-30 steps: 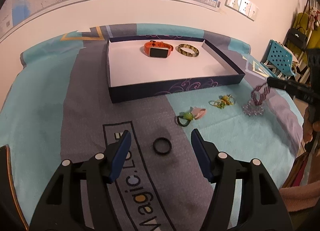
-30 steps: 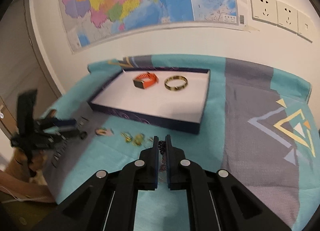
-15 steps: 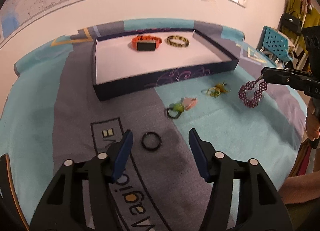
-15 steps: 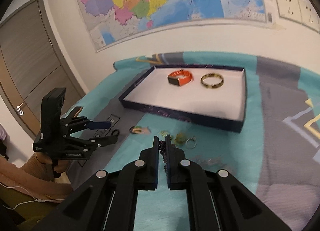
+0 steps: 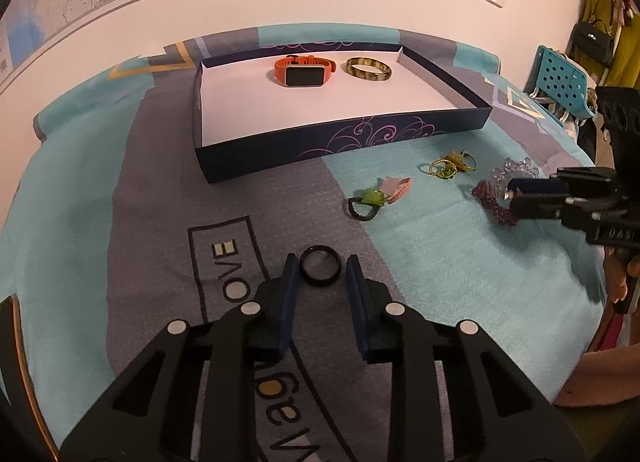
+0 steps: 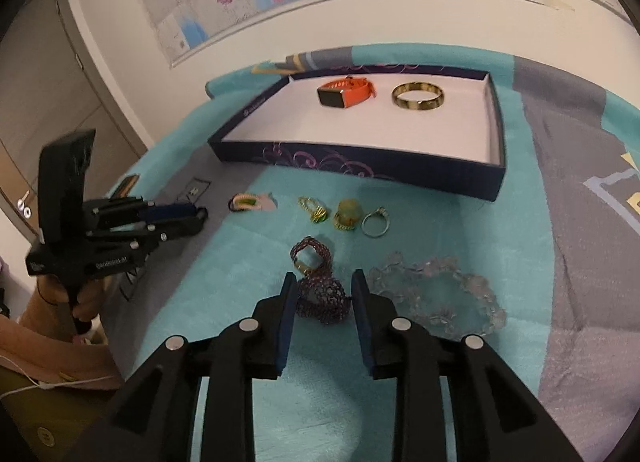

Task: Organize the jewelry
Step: 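Grasp the black ring with the left tool while the right tool grasps the red beaded bracelet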

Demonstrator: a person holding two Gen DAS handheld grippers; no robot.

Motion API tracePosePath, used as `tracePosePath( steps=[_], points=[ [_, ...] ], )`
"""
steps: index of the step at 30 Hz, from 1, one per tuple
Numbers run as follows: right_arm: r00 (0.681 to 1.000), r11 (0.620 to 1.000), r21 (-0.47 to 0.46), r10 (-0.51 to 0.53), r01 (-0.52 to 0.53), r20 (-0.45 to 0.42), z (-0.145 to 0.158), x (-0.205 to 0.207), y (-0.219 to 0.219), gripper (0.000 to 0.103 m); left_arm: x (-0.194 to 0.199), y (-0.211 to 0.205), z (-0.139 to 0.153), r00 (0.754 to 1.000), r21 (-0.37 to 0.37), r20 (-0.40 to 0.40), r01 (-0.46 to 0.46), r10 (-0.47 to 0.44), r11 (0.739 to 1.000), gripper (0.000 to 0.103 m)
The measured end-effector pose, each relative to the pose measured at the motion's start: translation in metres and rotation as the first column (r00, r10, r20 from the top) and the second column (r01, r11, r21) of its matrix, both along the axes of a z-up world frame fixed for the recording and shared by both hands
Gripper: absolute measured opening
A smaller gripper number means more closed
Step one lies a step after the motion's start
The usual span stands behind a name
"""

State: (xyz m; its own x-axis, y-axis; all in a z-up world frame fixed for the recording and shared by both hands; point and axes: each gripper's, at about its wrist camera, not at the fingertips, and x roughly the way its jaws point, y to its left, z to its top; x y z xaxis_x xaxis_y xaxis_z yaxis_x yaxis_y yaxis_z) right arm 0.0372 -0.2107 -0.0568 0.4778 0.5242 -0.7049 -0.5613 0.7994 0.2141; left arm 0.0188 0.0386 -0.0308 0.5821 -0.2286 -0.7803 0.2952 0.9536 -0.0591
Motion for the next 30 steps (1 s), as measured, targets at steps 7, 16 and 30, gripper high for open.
tracePosePath(
  steps=[7, 16, 30],
  points=[
    [0.999, 0.999, -0.045, 0.026, -0.025, 0.027, -0.003, -0.003, 0.012, 0.003, -0.001, 0.001, 0.000, 1.000, -0.002, 0.006, -0.010, 0.010, 1.000, 0.022],
    [0.998, 0.999, 0.034, 0.014, -0.016, 0.058, 0.020, -0.005, 0.003, 0.003, -0.003, 0.002, 0.003, 1.000, -0.027, 0.005, 0.000, 0.000, 1.000, 0.022],
    [0.990, 0.996, 0.090, -0.012, -0.001, 0.140, 0.061, 0.004, -0.006, 0.001, 0.003, -0.005, 0.031, 0.996, -0.058, 0.072, 0.049, -0.045, 0.997, 0.022]
  ],
)
